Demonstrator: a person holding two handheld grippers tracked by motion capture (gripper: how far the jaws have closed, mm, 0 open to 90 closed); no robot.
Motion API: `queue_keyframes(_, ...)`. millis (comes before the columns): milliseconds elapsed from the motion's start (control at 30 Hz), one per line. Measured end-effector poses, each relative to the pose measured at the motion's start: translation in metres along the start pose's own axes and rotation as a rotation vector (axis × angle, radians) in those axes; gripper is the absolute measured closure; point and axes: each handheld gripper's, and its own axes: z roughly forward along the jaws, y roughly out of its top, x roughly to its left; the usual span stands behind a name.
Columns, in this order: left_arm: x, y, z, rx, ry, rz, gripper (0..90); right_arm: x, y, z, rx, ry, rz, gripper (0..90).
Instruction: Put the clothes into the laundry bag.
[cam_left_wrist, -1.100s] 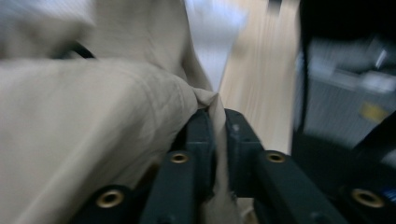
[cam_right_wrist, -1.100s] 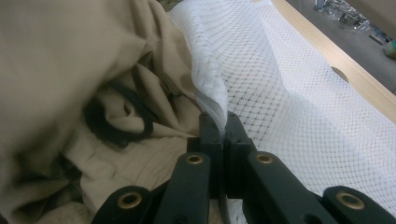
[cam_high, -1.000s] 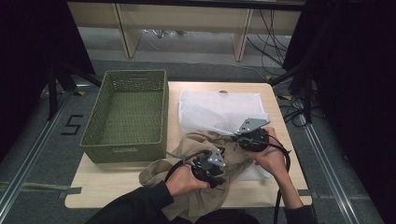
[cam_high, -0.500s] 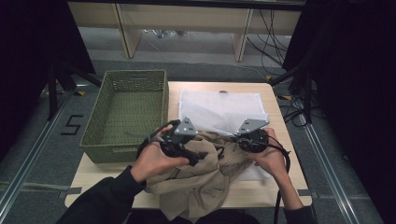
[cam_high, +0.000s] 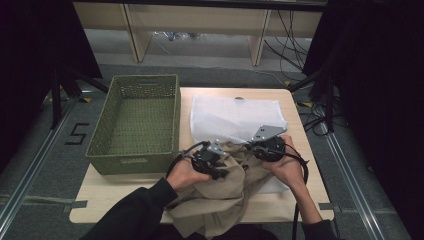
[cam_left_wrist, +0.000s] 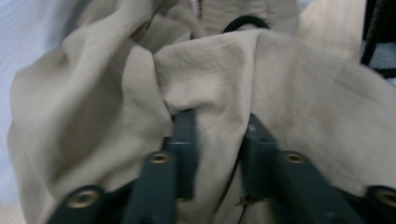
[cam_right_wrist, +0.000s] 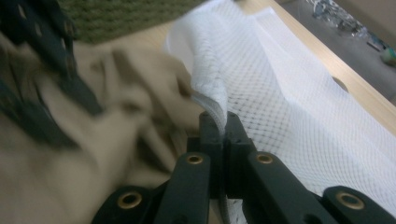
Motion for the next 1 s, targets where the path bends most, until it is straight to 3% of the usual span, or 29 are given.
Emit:
queue_keyframes(100, 0.0, 0.01, 0.005, -0.051, 0.02, -0.017, 81.6, 0.008, 0.006, -0.004, -0.016, 0.007, -0.021, 89.8)
queue_keyframes(167, 0.004, 0.02, 0.004, -0.078, 0.075, -0.026, 84.3, 0.011, 0.01, -0.008, -0.025, 0.016, -0.034, 89.9)
queue_keyframes(233, 0.013, 0.027, 0.001, -0.069, 0.13, -0.009, 85.1, 0.014, 0.012, -0.014, -0.022, 0.02, -0.032, 89.9)
queue_keyframes(267, 0.018, 0.028, 0.003, -0.082, 0.163, -0.022, 84.8, 0.015, 0.013, -0.016, -0.022, 0.017, -0.028, 89.8)
queue_keyframes(300, 0.023, 0.028, 0.005, -0.094, 0.177, -0.062, 83.9, 0.014, 0.014, -0.016, -0.026, 0.016, -0.047, 89.8)
queue_keyframes(333, 0.029, 0.026, 0.009, -0.09, 0.18, -0.074, 81.7, 0.014, 0.014, -0.016, -0.026, 0.013, -0.044, 89.9)
queue_keyframes(400, 0.035, 0.02, 0.017, -0.069, 0.189, -0.111, 74.7, 0.014, 0.012, -0.015, -0.017, 0.015, -0.041, 89.8)
queue_keyframes(467, 0.03, 0.014, 0.016, -0.049, 0.19, -0.103, 55.4, 0.013, 0.009, -0.014, -0.007, 0.023, -0.029, 89.9)
queue_keyframes(600, 0.02, 0.005, -0.009, -0.047, 0.202, -0.113, 27.9, 0.009, 0.004, -0.013, -0.005, 0.02, -0.013, 89.8)
queue_keyframes(667, 0.024, 0.001, -0.019, -0.019, 0.198, -0.136, 16.7, 0.008, 0.004, -0.013, -0.008, 0.019, -0.024, 89.9)
queue_keyframes(700, 0.027, -0.002, -0.02, -0.013, 0.197, -0.135, 16.0, 0.01, 0.004, -0.013, -0.002, 0.021, -0.007, 89.8)
queue_keyframes(767, 0.036, -0.009, -0.014, 0.012, 0.202, -0.145, 15.7, 0.011, 0.005, -0.012, -0.001, 0.024, -0.024, 89.8)
queue_keyframes(800, 0.039, -0.011, -0.008, 0.02, 0.19, -0.18, 15.8, 0.012, 0.005, -0.012, 0.004, 0.024, -0.014, 89.8)
queue_keyframes(867, 0.041, -0.015, 0.007, 0.016, 0.157, -0.185, 16.6, 0.014, 0.006, -0.011, 0.008, 0.024, -0.021, 89.8)
queue_keyframes(900, 0.042, -0.016, 0.011, 0.045, 0.105, -0.136, 25.3, 0.014, 0.006, -0.011, 0.01, 0.024, -0.022, 89.9)
queue_keyframes(933, 0.041, -0.016, 0.016, 0.05, 0.066, -0.123, 37.7, 0.015, 0.007, -0.01, 0.009, 0.027, -0.022, 89.8)
queue_keyframes(1000, 0.037, -0.014, 0.022, 0.011, 0.052, -0.124, 65.6, 0.016, 0.007, -0.008, 0.006, 0.035, -0.036, 89.8)
